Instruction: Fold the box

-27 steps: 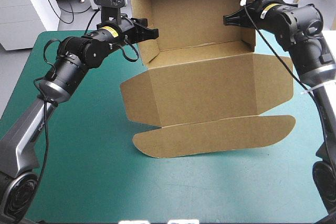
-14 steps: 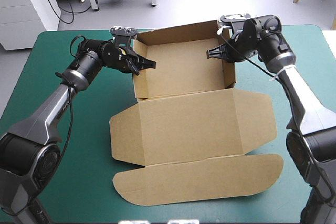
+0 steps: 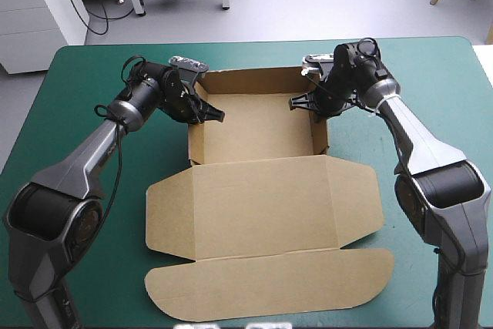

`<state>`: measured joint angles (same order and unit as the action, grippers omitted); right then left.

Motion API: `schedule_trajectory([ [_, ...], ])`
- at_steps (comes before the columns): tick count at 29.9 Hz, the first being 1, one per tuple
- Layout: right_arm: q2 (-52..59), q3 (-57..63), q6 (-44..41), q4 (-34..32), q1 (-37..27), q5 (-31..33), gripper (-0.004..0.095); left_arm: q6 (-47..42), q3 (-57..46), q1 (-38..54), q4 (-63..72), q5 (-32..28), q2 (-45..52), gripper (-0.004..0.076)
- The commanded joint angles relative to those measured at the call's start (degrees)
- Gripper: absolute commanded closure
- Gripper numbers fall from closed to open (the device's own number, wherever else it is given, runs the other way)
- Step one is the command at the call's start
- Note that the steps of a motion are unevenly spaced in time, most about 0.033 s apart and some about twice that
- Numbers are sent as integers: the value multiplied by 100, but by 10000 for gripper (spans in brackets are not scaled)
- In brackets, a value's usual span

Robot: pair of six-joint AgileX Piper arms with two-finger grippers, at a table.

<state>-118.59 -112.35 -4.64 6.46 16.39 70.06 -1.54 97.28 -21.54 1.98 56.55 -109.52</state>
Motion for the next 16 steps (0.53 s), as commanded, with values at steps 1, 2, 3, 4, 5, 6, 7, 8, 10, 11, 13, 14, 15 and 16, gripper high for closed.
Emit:
schedule_trajectory([
  [1, 238, -136, 177, 127, 45, -115, 921, 283, 159, -97, 213, 30, 178, 444],
  [2, 238, -136, 199, 113, 45, -115, 920, 283, 159, -97, 200, 57, 134, 381],
  [3, 238, -136, 195, 81, 45, -115, 915, 273, 159, -97, 200, 53, 132, 318],
  [4, 238, -136, 195, 67, 45, -115, 902, 245, 159, -97, 200, 76, 122, 270],
  [5, 238, -136, 195, 52, 45, -115, 878, 154, 159, -97, 181, 91, 122, 211],
  [6, 238, -136, 227, 35, 45, -115, 842, 101, 159, -97, 156, 91, 122, 178],
  [7, 238, -136, 254, 16, 45, -115, 806, 89, 159, -97, 125, 104, 122, 147],
  [8, 238, -136, 276, -8, 45, -115, 749, 89, 159, -97, 102, 104, 122, 126],
  [10, 238, -136, 276, -8, 45, -115, 617, 72, 159, -97, 61, 117, 122, 113],
  [11, 238, -136, 276, -8, 45, -115, 532, 30, 159, -97, 57, 117, 122, 113],
  [13, 238, -136, 281, -8, 45, -115, 349, 30, 159, -97, 57, 107, 122, 113],
  [14, 238, -136, 294, -8, 45, -115, 282, 30, 172, -97, 57, 107, 133, 113],
  [15, 238, -136, 304, -8, 45, -115, 209, 30, 197, -97, 14, 107, 133, 113],
  [16, 238, -136, 307, -21, 45, -115, 152, 30, 229, -97, -7, 94, 133, 113],
])
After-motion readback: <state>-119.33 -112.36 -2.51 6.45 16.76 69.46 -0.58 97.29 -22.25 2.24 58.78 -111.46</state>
